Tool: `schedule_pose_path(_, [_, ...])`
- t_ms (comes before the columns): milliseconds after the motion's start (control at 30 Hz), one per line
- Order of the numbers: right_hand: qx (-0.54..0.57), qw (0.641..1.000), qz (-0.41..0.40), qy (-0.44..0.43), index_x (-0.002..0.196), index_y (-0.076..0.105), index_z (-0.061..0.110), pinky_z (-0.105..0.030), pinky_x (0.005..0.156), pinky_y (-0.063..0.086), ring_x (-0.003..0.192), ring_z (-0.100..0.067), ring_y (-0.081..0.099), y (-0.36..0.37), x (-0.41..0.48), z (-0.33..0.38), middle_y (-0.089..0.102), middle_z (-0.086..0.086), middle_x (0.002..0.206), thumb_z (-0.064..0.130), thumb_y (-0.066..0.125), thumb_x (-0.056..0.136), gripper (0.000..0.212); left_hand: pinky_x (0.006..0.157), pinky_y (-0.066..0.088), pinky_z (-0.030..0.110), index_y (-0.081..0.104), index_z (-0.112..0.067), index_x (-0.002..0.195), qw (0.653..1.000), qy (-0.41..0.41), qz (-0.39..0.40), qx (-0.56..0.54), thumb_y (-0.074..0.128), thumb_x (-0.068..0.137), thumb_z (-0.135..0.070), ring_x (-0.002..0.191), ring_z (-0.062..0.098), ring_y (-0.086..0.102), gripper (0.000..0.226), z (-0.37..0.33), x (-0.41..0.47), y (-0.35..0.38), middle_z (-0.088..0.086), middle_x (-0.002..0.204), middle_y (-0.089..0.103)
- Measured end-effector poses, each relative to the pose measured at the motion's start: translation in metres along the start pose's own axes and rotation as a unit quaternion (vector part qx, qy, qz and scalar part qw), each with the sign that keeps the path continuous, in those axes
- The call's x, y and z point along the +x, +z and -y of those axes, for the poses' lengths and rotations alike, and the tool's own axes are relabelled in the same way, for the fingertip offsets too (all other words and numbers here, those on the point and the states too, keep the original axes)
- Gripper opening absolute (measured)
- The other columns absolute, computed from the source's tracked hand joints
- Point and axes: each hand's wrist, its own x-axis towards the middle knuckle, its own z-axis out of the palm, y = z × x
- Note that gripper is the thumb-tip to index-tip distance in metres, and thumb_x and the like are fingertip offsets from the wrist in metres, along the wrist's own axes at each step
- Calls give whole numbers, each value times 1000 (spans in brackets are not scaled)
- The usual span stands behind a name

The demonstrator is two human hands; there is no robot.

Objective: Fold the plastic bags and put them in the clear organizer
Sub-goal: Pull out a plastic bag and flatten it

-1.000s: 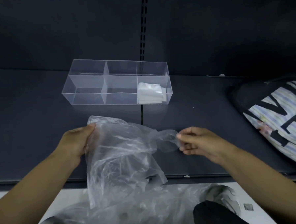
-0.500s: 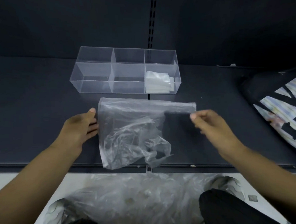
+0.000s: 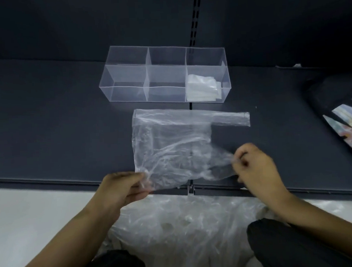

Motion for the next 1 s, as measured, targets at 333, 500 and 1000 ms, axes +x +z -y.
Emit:
schedule_pose_path(333, [247,958,-82,117,114,49,14,-16,53,52,55,-10,65,-38,5,-45,68,-14,78,11,60,93,24,58,59,27,68,4,96,997,-11,-2,-75,61,90,-3,77,25,73,12,-1,4,-1,18,89,73])
schedule_pose_path(500, [330,926,100,157,136,45,33,-27,83,47,105,-14,63,-58,-5,-52,65,0,115,1,61,86,61,58,58,25,70,-3,96,999,7,24,-37,70,84,-20,81,24,73,21,-1,4,3,13,88,75])
schedule_pose_path(1000, [-119,976,-148,108,127,51,10,-47,94,42,108,-38,49,-57,-4,-48,46,-20,124,4,66,78,52,46,37,15,62,-21,68,860,260,-120,422,70,84,-33,51,8,58,22,2,4,18,-6,56,62])
